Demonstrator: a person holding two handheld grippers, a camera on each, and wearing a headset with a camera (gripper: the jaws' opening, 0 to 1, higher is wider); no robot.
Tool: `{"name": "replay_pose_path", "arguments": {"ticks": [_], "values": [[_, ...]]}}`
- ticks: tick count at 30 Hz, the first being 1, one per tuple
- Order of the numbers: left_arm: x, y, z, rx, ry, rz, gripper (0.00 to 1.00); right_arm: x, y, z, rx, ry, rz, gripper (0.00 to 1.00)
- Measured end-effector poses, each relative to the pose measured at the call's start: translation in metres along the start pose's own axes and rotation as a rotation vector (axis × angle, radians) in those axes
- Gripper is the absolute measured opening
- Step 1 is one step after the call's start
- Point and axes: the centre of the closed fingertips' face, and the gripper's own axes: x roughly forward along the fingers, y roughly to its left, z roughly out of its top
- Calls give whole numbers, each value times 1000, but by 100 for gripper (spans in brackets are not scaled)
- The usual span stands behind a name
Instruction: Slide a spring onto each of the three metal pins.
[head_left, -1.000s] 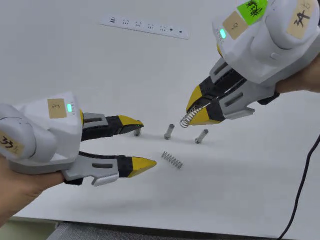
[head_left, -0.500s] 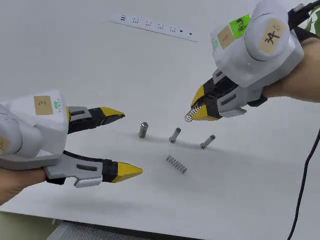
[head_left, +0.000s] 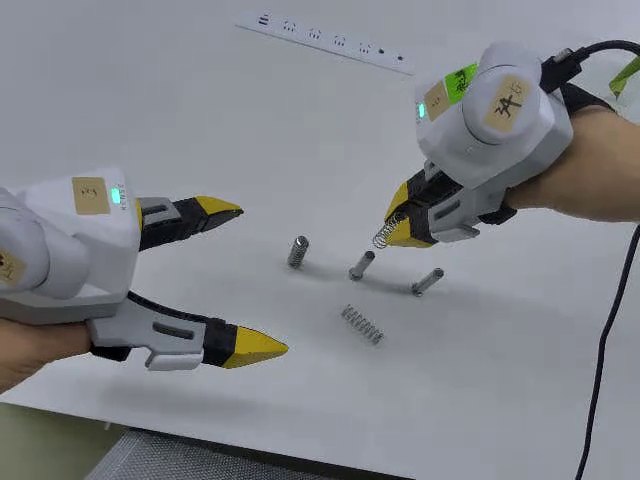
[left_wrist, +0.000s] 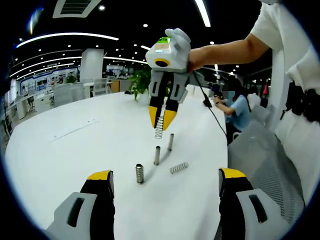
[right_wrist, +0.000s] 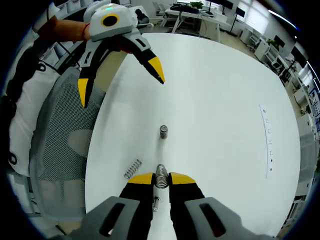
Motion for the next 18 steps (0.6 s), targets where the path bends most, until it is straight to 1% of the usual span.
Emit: {"name": "replay_pose_path", "arguments": {"ticks": [5,18], "values": [[1,1,-1,-11,-3,0,90,7,2,-1,9,4,10,12],[2,1,-2,-21,-11,-1,89,19,2,-2,3,23,25,12]]}}
